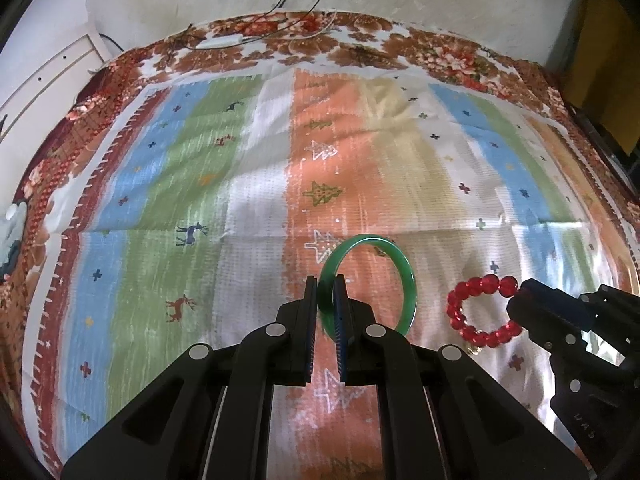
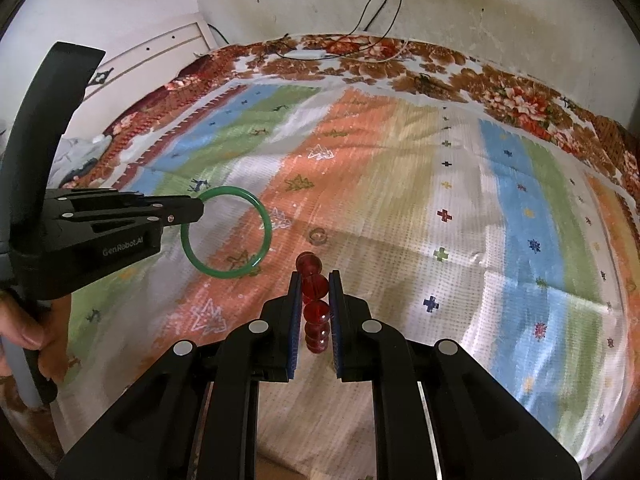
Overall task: Organize jewelry
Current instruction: 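Grasp the green jade bangle with the left tool while the right tool grasps the red bead bracelet, then carry the green bangle and red bracelet over the silver tin and open both tools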
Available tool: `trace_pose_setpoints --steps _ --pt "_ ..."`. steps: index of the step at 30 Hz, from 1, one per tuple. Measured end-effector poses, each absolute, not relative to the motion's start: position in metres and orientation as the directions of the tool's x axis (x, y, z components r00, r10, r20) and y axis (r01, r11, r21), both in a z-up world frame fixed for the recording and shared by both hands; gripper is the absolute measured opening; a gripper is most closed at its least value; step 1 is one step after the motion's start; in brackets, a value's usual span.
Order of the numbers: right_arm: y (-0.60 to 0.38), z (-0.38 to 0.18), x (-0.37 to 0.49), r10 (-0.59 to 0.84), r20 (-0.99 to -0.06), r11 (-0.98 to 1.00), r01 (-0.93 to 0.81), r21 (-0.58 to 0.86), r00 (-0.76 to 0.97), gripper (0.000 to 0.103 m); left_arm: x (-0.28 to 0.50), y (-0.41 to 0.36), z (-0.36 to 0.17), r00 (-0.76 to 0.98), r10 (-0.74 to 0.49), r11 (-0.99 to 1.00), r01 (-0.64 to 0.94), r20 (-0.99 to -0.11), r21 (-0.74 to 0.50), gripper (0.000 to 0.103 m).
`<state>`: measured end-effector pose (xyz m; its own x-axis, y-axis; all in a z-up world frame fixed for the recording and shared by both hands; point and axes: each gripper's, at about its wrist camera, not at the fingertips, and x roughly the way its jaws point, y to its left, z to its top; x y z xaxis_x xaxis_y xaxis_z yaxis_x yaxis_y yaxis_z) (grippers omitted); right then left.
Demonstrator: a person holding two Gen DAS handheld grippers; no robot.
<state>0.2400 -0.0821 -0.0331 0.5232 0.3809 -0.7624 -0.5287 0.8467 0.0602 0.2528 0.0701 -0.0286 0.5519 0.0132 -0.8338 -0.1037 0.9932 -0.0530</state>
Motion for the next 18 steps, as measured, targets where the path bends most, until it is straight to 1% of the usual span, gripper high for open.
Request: trace_pose_setpoints --steps 7,18 --pt "-0.089 -0.02 0.224 0.404 -0.741 0.846 -0.527 0.08 0.536 0.014 0.237 0.064 -0.018 0.575 -0.002 0.993 -0.095 -0.818 -0.069 0.007" --pt "-0.106 -0.012 0.203 0.409 -0.733 0.847 -0.524 0.083 0.544 0.014 0.207 0.062 -0.006 0.598 -0.012 0.994 -0.081 -0.802 -0.075 0.007"
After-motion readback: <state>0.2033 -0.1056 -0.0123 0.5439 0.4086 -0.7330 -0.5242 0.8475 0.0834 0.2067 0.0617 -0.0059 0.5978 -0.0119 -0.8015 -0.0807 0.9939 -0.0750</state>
